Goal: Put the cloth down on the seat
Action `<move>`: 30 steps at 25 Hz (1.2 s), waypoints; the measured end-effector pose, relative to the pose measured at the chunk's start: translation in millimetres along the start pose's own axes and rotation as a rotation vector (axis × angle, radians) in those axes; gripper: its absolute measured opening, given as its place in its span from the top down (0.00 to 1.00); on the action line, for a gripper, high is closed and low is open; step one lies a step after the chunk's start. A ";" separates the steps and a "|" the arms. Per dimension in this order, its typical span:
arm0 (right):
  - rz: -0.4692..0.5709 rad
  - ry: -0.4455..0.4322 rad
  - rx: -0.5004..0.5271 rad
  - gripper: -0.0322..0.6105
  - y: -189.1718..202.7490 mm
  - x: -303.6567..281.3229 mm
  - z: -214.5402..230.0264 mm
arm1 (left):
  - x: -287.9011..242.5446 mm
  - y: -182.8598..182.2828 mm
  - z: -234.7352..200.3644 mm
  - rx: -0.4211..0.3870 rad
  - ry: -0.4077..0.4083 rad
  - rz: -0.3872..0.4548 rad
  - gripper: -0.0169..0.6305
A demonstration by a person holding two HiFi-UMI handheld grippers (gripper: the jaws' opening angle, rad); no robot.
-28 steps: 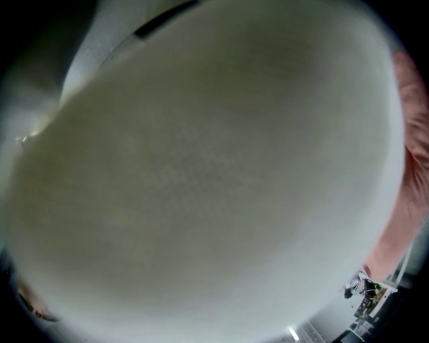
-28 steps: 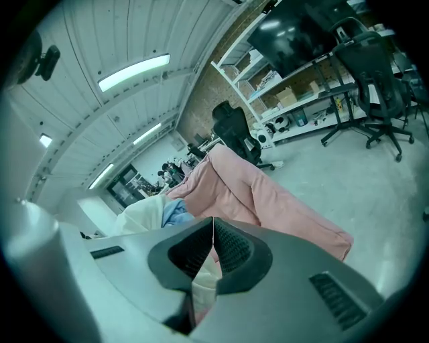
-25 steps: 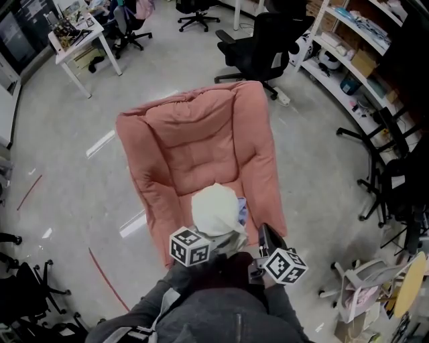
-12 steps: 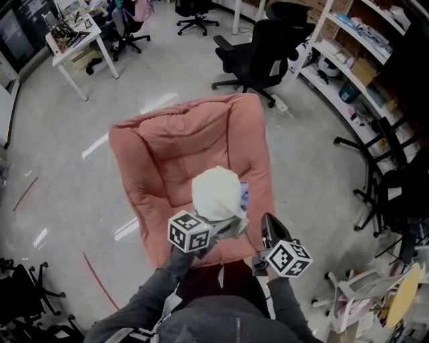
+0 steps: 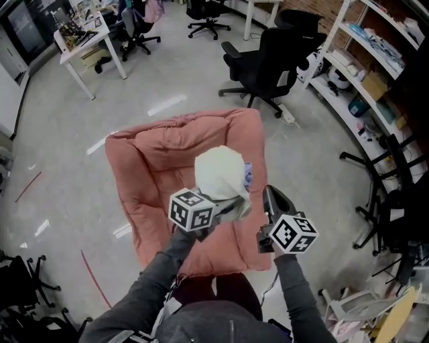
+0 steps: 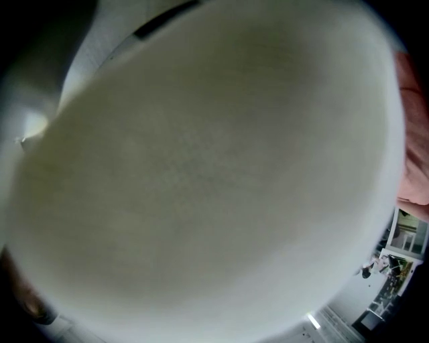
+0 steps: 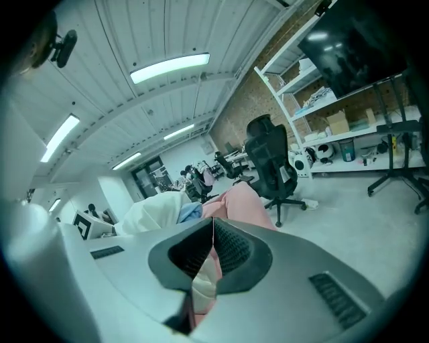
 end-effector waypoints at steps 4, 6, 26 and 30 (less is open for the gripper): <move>0.004 -0.032 0.013 0.93 -30.3 -33.5 12.8 | -21.1 -31.7 -18.3 -0.014 -0.005 0.016 0.54; 0.003 -0.045 0.028 0.93 -43.6 -49.5 20.1 | -30.7 -45.0 -27.3 -0.029 -0.017 0.024 0.54; -0.011 -0.193 0.125 0.93 -119.2 -181.8 63.0 | -116.8 -155.6 -138.8 -0.016 -0.112 0.024 0.53; 0.001 -0.217 0.118 0.93 -121.2 -193.2 61.4 | -123.4 -165.3 -163.9 0.022 -0.141 0.013 0.51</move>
Point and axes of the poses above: the fingertips, and each gripper's own axes: x backward along the fingers, z to its right, y out of its underside, the point moved 9 cm from there along x, backward along the fingers, and after that the axes turned 1 degree about -z, right-handed, at the moved point
